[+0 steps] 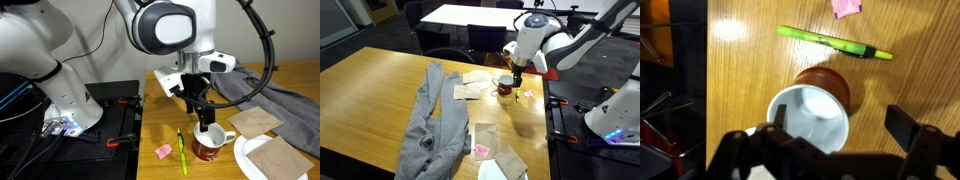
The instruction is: Slide the red mug cup to the left side of the table.
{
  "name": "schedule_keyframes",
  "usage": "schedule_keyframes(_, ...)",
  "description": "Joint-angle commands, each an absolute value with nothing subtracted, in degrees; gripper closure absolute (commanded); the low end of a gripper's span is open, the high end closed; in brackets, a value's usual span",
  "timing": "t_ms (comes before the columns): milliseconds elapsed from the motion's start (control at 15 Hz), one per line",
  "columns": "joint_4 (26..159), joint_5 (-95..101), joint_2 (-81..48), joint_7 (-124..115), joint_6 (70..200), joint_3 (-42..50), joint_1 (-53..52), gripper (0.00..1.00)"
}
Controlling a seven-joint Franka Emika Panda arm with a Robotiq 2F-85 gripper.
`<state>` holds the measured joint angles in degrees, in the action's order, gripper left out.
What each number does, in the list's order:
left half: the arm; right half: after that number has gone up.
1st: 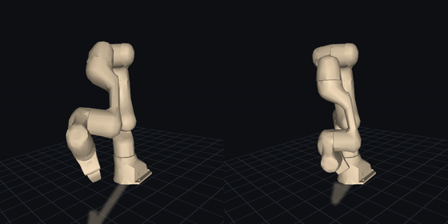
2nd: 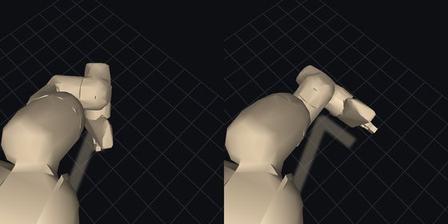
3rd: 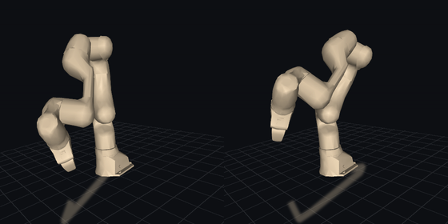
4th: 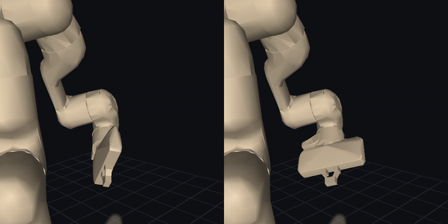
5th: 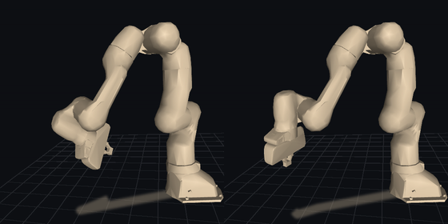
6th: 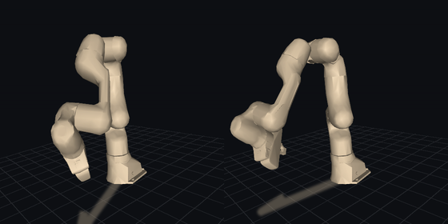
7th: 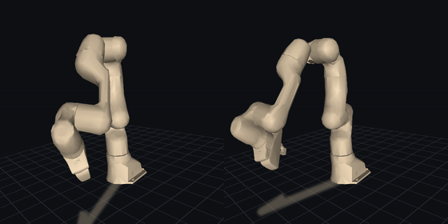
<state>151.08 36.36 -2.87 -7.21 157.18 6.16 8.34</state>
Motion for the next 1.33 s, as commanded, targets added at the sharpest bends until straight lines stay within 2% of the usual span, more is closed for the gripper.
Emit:
schedule_keyframes(0,148.9,38.0,-6.2,-8.3,159.3,7.8,7.7,0.0)
schedule_keyframes(400,148.8,30.6,-8.0,-4.8,159.5,7.2,6.5,0.0)
schedule_keyframes(1267,147.3,32.0,-9.2,-6.8,162.5,8.3,3.9,0.0)
